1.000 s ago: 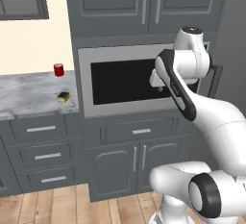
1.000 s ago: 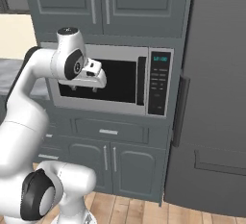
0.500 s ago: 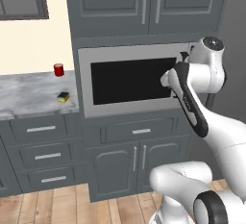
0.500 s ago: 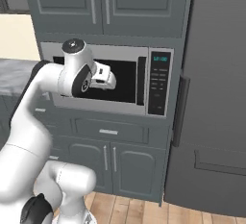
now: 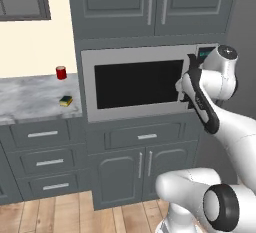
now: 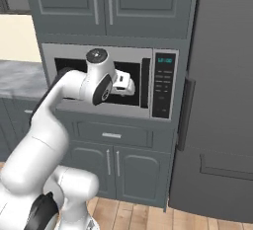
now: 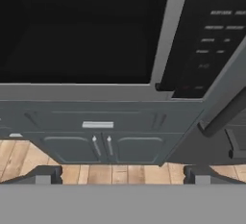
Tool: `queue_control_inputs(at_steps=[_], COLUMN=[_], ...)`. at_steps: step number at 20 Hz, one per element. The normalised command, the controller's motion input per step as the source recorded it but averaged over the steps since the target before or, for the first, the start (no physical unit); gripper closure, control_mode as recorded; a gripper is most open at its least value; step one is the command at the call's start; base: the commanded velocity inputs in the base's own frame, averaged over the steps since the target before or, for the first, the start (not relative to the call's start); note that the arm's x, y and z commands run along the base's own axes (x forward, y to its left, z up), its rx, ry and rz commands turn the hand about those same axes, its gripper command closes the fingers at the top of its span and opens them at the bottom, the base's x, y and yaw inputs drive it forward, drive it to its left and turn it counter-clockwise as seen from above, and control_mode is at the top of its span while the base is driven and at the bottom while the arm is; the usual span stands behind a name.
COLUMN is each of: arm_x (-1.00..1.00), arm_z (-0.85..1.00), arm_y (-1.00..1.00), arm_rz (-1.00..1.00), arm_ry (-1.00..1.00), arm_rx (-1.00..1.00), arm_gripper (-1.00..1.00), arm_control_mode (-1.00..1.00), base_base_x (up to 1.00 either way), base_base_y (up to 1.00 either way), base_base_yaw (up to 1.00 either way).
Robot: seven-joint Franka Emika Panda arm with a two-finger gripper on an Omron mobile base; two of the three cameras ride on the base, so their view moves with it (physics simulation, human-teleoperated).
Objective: Place the sponge inside the microwave to prepare for sanitizing.
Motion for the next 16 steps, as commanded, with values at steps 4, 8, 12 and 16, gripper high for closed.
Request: queue_control_inputs(at_steps=[4,8,12,16], arm_x=[0.44,0.47,0.56,0.58], arm_z=[-0.07,-0.09,-0.12,-0.16], arm_y=[-0.45,-0.39,-0.26,-0.17], arm_rz=[0.0,0.0,0.0,-0.03], arm_ry=[0.05,0.0,0.0,0.0], arm_rx=[0.01,0.04,0.03,0.01], arm_gripper=[-1.0,-1.0,-1.0,-1.0], arm_control_mode=[-1.0,-1.0,-1.0,-1.0], base_base_x=[0.0,0.0,0.0,0.0], base_base_y=[0.0,0.0,0.0,0.0], base_base_yaw=[0.0,0.0,0.0,0.0])
